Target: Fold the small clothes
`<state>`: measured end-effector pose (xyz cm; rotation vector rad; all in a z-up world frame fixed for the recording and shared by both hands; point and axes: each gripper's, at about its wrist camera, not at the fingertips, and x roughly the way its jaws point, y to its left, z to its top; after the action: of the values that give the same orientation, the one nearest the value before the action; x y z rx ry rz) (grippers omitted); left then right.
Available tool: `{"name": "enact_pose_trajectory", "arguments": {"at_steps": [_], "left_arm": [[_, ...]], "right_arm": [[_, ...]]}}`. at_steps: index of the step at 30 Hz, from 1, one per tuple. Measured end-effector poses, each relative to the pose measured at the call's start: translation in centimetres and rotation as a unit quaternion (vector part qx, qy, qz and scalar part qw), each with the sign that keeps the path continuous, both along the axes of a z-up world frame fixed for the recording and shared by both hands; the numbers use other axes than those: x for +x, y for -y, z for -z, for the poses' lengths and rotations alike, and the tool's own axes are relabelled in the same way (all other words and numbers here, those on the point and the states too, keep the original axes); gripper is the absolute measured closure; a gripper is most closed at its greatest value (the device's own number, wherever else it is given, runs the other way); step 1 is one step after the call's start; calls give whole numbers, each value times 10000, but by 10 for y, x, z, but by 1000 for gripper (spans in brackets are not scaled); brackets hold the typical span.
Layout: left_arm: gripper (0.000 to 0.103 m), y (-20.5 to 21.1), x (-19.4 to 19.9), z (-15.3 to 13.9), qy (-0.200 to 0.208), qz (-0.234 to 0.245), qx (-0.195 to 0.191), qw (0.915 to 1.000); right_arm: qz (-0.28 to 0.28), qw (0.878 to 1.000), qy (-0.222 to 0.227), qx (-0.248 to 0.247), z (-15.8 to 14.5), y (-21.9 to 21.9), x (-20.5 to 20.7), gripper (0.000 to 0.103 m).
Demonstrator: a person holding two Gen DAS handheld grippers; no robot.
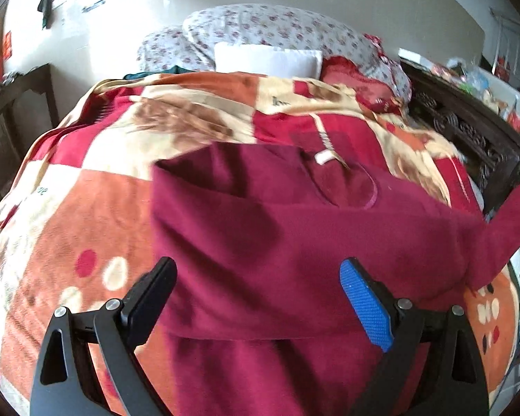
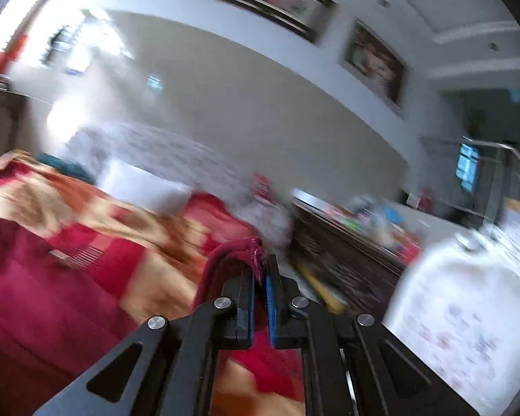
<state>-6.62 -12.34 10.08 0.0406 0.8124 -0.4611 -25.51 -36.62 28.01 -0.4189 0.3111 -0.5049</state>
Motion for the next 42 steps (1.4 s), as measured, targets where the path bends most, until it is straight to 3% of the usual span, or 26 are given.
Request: {"name": "enact_pose_trajectory", "arguments": {"at_steps": [4, 8, 11, 15, 17, 20, 23, 24, 26, 28, 29, 36, 42], "left_arm": [[8, -25, 8, -5, 29, -231, -95, 9997], [8, -41, 14, -3, -19, -349, -155, 9993], [8, -46, 17, 2, -71, -394, -134, 9991], [8, -45, 20, 10, -170, -404, -110, 9990], [8, -43, 20, 13, -205, -383, -79, 9990], [8, -40, 20, 14, -221, -375, -101, 9990], [8, -34, 21, 14, -312, -359, -228, 9986], [8, -32, 20, 14, -359, -332, -279, 9984], [8, -26, 17, 13, -397, -280, -318, 9983], [8, -22, 13, 11, -347, -232, -242, 9988], [8, -20, 12, 10, -326, -210, -206, 9990], [8, -12, 6, 4, -266, -77, -322, 9991], [8, 20, 16, 16, -294, 23, -45, 9996]], "right_arm": [[-925, 9935, -471, 465, 31, -49, 51, 97], [-1567, 9766, -1196, 857, 88, -94, 96, 97], [-1775, 9510, -2051, 1483, 145, -105, 131, 96], [-1625, 9260, -2627, 2169, 180, -104, 144, 94], [-1696, 9200, -2487, 2509, 174, -98, 137, 93], [-1769, 9170, -2191, 2825, 159, -84, 121, 80], [-1693, 9210, -1970, 2904, 148, -76, 111, 59], [-1641, 9204, -1985, 2943, 148, -74, 108, 47], [-1706, 9169, -2018, 2992, 142, -75, 109, 43], [-1750, 9206, -1896, 2932, 133, -78, 98, 25], [-1730, 9231, -1844, 2898, 129, -78, 93, 22], [-1341, 9278, -1599, 3093, 114, -49, 59, 18], [-1038, 9275, -1407, 3304, 111, -14, 32, 18]]}}
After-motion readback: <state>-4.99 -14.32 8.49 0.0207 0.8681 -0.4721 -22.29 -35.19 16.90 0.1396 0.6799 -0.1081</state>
